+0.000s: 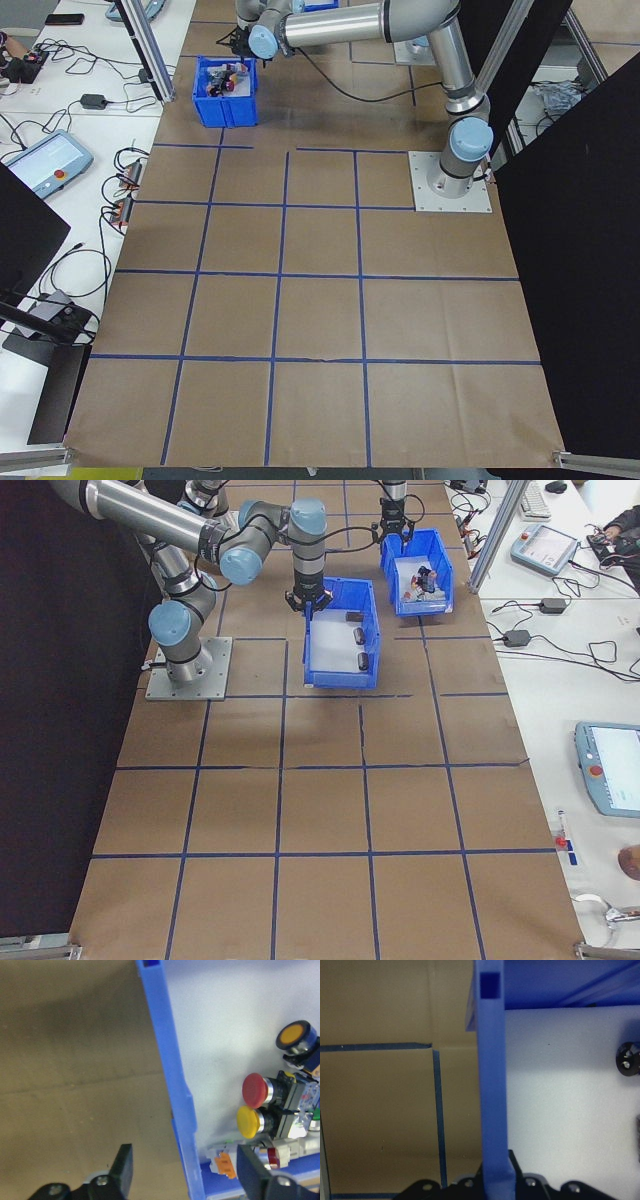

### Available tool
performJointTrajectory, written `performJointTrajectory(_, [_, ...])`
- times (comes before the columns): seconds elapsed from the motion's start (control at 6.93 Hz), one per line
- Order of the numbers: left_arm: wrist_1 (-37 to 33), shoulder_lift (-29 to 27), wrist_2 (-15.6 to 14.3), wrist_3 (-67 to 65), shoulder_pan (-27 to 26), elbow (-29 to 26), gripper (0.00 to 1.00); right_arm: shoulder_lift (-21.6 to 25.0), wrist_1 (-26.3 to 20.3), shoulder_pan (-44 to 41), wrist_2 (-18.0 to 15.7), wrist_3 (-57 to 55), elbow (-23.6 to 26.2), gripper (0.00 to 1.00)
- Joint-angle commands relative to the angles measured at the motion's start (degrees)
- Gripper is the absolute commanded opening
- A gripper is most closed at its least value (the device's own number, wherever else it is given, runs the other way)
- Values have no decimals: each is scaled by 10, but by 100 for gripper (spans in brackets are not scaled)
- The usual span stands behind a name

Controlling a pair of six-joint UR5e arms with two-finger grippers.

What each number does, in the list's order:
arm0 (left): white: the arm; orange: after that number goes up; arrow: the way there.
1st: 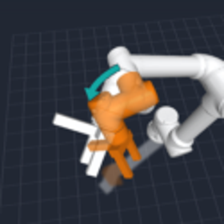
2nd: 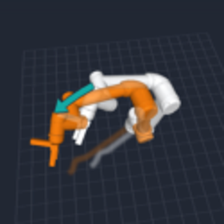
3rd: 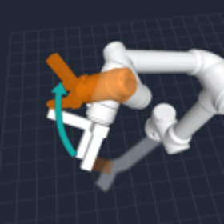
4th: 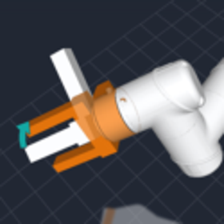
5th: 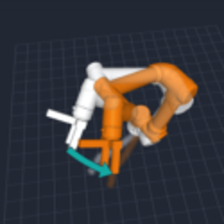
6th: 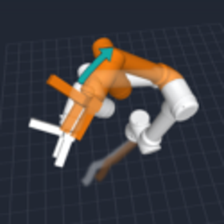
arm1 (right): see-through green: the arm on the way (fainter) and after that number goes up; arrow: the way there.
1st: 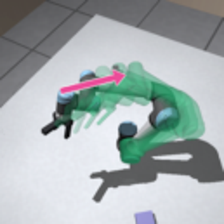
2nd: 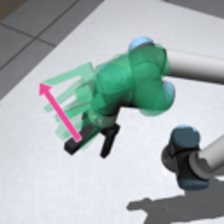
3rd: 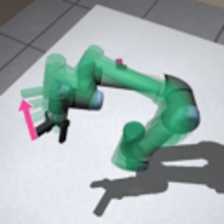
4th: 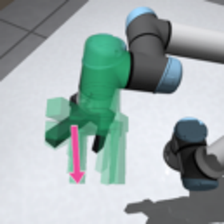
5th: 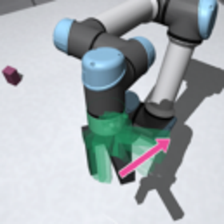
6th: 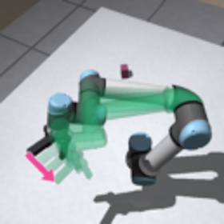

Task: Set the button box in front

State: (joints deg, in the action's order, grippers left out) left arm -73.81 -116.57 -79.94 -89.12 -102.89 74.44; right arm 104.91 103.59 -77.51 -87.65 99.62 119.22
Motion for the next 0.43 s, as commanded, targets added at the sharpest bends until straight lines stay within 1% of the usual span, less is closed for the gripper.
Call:
performJointTrajectory(0.0, [-126,87,-57,171,42,0,90,-1,21,-96,5,-112,14,1])
performJointTrajectory(0.14, [-163,114,-81,265,56,1,99,-2,31,-126,5,-152,26,1])
performJointTrajectory(0.29, [-203,139,-83,360,76,0,99,-6,55,-163,5,-188,40,1])
